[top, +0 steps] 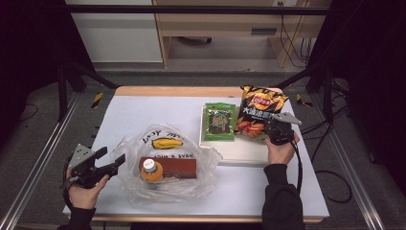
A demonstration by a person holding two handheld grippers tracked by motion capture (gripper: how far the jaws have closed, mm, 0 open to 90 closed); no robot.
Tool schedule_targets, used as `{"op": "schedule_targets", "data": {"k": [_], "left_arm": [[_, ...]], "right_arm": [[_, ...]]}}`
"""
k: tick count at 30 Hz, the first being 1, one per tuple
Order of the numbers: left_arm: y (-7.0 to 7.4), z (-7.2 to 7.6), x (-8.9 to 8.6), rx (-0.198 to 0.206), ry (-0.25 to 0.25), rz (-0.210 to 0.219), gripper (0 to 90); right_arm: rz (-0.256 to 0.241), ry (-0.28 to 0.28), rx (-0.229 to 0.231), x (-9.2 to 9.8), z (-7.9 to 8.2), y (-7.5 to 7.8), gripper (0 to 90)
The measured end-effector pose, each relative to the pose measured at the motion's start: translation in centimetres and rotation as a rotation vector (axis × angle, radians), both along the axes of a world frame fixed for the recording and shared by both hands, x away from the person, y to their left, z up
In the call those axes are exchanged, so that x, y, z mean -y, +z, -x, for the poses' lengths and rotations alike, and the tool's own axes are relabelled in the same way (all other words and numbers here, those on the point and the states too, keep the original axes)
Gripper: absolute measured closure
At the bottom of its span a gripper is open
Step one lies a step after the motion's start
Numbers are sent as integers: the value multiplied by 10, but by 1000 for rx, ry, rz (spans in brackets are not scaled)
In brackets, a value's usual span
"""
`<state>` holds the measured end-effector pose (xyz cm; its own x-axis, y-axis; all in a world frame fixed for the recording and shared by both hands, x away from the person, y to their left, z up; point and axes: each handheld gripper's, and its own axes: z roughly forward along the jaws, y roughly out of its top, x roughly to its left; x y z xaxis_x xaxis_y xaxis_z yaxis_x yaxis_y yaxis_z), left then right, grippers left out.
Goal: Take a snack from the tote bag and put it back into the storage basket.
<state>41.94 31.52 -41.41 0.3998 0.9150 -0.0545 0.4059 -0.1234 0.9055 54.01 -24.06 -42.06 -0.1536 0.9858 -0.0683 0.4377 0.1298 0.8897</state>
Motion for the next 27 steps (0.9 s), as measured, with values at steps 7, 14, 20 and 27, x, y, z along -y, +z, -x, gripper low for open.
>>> {"op": "schedule_targets", "data": {"k": [7, 14, 20, 27], "left_arm": [[0, 0, -1, 2, 1, 2, 241], [0, 0, 0, 0, 0, 1, 242], [-1, 0, 0, -2, -3, -1, 241], [0, 0, 0, -1, -5, 3, 242]], "right_arm": [[12, -50, 29, 2, 4, 3, 694], [-13, -80, 20, 8, -2, 0, 529], [-33, -9, -10, 4, -11, -1, 541], [-53, 22, -29, 4, -9, -3, 520]]}}
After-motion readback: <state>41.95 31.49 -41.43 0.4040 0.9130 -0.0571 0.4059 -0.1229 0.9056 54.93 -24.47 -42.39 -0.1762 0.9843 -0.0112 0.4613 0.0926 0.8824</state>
